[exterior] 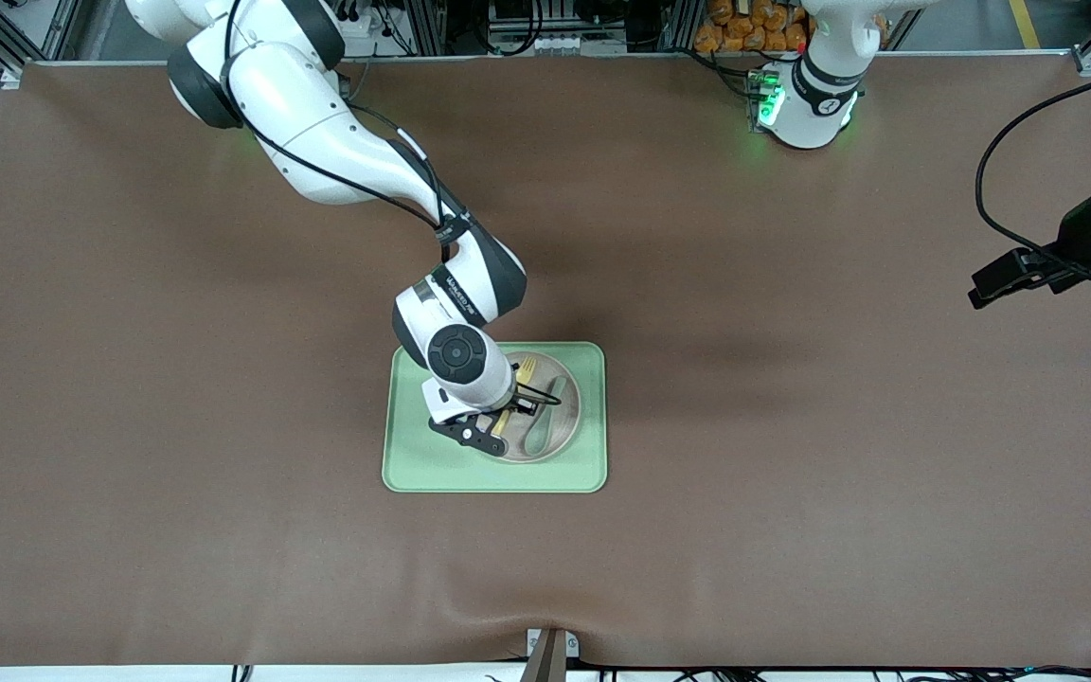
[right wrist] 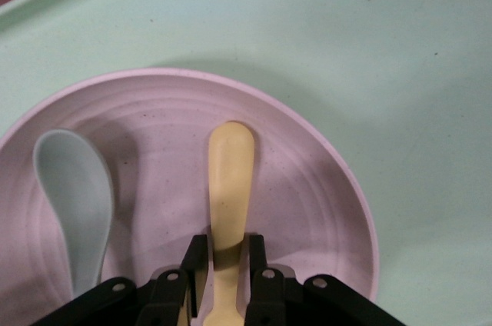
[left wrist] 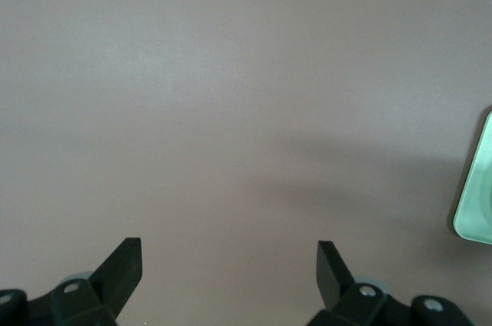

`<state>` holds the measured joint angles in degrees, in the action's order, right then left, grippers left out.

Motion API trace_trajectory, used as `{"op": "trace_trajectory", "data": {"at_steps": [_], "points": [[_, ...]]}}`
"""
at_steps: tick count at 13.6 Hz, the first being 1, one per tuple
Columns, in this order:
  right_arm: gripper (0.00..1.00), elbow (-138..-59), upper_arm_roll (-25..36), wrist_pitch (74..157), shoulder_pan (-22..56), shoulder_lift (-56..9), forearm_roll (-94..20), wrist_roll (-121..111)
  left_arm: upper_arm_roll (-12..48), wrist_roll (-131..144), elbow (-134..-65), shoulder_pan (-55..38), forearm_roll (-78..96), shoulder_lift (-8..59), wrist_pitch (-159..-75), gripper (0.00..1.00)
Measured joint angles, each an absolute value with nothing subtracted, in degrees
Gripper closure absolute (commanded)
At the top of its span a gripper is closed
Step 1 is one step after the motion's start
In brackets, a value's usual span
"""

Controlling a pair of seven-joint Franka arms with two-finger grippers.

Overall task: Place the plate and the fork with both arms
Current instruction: 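Lower the right gripper over the yellow fork and grasp its handle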

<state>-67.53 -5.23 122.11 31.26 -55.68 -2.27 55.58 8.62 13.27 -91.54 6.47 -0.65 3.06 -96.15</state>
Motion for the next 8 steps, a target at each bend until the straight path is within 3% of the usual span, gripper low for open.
{"op": "trace_trajectory", "data": {"at_steps": [8], "points": [[0.97,-67.3,-5.1,122.2,31.2,-55.7,-2.3,55.6,8.7,13.3,-91.6,6.5,-0.7,3.1,-96.2,0.00]]}}
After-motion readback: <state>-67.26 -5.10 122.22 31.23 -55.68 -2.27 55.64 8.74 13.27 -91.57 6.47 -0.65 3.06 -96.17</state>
